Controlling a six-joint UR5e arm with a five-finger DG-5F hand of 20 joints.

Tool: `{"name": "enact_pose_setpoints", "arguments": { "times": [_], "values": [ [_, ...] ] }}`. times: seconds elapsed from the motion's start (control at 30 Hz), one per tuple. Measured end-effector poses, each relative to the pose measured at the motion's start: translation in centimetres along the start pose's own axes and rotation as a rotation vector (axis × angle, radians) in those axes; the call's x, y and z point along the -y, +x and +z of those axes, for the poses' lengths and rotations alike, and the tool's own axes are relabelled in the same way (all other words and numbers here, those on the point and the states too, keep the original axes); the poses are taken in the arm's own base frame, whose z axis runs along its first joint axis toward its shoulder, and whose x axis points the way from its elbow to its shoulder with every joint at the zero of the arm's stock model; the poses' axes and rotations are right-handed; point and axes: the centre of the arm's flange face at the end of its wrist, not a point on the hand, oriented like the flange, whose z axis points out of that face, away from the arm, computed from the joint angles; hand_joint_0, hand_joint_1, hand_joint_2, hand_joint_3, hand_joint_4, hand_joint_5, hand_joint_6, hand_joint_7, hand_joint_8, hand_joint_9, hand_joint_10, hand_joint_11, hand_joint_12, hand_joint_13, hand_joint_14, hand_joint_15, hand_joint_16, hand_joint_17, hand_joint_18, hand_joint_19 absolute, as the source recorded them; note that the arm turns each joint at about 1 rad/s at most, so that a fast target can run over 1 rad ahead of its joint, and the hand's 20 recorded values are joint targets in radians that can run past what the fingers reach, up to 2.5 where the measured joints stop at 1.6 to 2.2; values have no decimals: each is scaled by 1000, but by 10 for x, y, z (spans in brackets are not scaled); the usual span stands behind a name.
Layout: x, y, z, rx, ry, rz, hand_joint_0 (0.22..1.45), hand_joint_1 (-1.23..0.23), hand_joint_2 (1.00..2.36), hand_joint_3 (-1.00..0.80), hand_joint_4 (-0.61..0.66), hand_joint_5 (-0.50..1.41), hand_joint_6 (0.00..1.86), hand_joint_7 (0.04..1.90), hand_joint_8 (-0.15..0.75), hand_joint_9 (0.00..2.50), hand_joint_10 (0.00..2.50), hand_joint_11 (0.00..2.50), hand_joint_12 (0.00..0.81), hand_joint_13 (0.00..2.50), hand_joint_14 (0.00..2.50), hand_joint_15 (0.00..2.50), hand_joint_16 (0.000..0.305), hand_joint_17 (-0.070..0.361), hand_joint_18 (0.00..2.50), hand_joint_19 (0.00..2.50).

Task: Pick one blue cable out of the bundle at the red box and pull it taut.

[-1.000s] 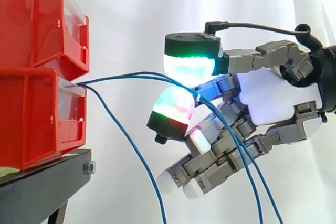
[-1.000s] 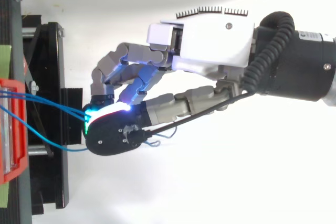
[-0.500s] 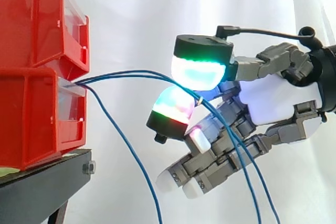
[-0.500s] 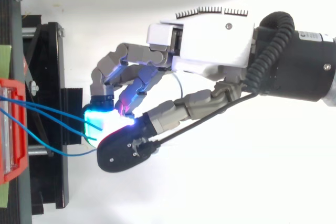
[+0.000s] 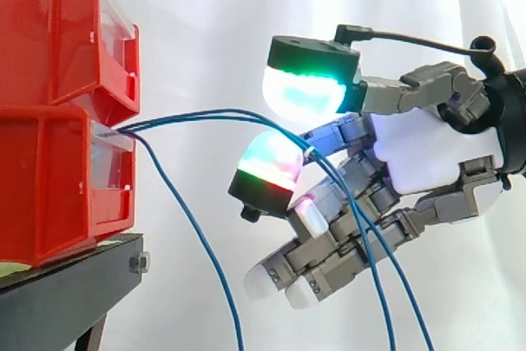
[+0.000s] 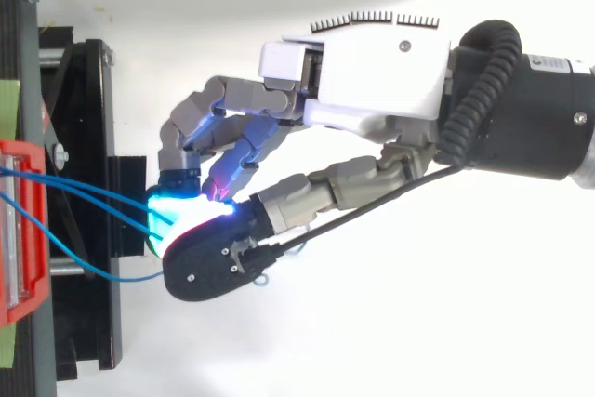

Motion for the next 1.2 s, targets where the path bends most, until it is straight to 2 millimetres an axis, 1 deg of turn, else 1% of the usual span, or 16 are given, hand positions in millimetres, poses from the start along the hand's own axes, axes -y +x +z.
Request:
{"name": "enact_pose_setpoints", "arguments": {
  "times": [0.13,0.3,0.4,0.57,0.63,0.73,0.87,0.97,1.1,1.13,1.2],
  "values": [
    [-1,0,0,0,-2,0,601,-600,1009,-383,72,-185,896,916,327,892,14,762,376,415,6,195,49,111,364,138],
    [-1,0,0,0,-2,0,644,-730,1014,-310,65,-187,900,951,320,888,15,781,376,443,6,184,49,109,399,114],
    [-1,0,0,0,-1,0,673,-776,1015,-317,41,-188,906,945,321,895,15,791,374,453,6,176,48,109,421,96],
    [-1,-1,0,1,-1,0,730,-817,1010,-388,-1,-193,913,1014,323,894,12,787,371,469,7,179,48,108,447,81],
    [-1,-1,0,1,-1,0,753,-816,1004,-452,-28,-199,924,963,309,879,15,796,370,473,6,174,48,107,454,83],
    [-1,0,0,1,-1,0,768,-829,1000,-500,-20,-204,928,913,301,874,14,786,367,476,6,170,47,107,463,67],
    [-1,0,0,0,-1,-1,756,-839,1000,-500,26,-202,923,850,297,870,14,786,365,478,6,176,47,106,468,65],
    [-1,0,0,0,-1,-1,735,-844,1000,-500,44,-199,918,853,295,869,14,790,365,481,6,177,47,106,467,69],
    [-1,0,0,0,-1,-1,660,-820,1000,-500,62,-193,915,870,298,887,15,793,366,483,6,189,47,106,463,101],
    [-1,0,0,0,-1,-1,614,-772,1000,-500,59,-190,913,876,303,894,15,788,368,482,6,194,47,106,454,118],
    [-1,0,0,0,-1,-1,585,-729,1000,-500,69,-187,911,869,315,900,14,783,374,474,7,202,48,109,445,129]
  ]
}}
